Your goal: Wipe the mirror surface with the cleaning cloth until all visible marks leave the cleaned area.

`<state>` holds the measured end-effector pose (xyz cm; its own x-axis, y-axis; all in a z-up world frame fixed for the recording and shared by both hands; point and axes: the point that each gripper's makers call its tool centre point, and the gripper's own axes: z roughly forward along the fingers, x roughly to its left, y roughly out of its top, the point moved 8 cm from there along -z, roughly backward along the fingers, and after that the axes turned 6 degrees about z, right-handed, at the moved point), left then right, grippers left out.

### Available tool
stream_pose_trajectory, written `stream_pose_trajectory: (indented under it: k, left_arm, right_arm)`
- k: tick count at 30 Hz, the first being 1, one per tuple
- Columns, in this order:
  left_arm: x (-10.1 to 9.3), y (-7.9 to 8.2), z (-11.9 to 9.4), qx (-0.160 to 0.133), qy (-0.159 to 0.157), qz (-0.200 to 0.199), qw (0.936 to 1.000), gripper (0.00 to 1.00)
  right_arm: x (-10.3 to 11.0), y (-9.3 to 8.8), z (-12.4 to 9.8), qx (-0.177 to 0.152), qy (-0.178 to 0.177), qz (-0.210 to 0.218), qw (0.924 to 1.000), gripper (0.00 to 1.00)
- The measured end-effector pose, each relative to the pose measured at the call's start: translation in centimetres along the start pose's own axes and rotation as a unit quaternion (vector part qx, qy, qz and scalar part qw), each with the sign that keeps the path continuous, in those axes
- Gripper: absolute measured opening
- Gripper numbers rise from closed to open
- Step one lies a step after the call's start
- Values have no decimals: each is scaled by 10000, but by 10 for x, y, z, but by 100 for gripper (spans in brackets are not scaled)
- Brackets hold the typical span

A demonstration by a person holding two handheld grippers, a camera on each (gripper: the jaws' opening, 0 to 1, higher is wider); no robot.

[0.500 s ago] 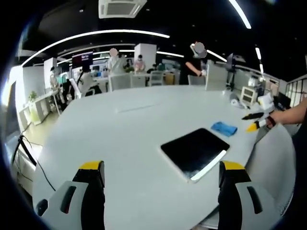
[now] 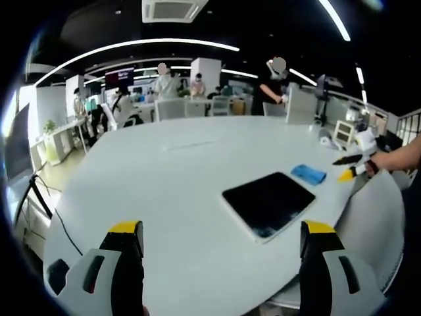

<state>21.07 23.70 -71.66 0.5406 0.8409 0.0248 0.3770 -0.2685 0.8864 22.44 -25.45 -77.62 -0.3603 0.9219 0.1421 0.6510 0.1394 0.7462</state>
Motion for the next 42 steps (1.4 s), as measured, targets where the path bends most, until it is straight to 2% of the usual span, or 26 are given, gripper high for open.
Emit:
stream_pose_trajectory:
  k: [6, 11, 14, 24, 29, 30, 32, 35, 37, 39, 42]
  left_arm:
    - [-2, -3, 4, 60, -99, 35, 9999, 100]
    - [2, 1, 7, 49, -161, 34, 9999, 100]
    - [8, 0, 9, 36, -166, 68, 9998, 100]
    - [8, 3, 13, 47, -237, 132, 9996, 100]
    - [10, -4, 10, 143, -227, 86, 9996, 100]
    - [10, -4, 9, 124, -218, 73, 9997, 100]
    - [11, -5, 9, 98, -177, 57, 9998, 100]
    - [10, -8, 10, 109, -154, -4, 9998, 100]
    - [8, -8, 10, 95, -161, -9, 9998, 100]
    - [6, -9, 10, 107, -165, -25, 9998, 100]
    - [3, -8, 7, 93, -160, -27, 9998, 100]
  right_arm:
    - [-5, 0, -2, -48, -114, 155, 9998, 100]
    - [-5, 0, -2, -16, -249, -14, 9997, 100]
    - [-12, 0, -3, -81, -341, 180, 9992, 99]
    - [-10, 3, -3, -154, -335, 212, 9991, 99]
    - [-10, 4, -5, -177, -342, 262, 9989, 98]
    - [-9, 4, -4, -145, -311, 212, 9992, 97]
    - [-6, 5, -5, 68, -398, -330, 9986, 94]
    - [1, 12, -6, -98, -300, -596, 9977, 94]
    - [3, 20, -7, -93, -231, -326, 9992, 94]
    - [6, 31, -5, -135, -15, -121, 9998, 94]
    - [6, 48, -1, -148, 38, 207, 9997, 93]
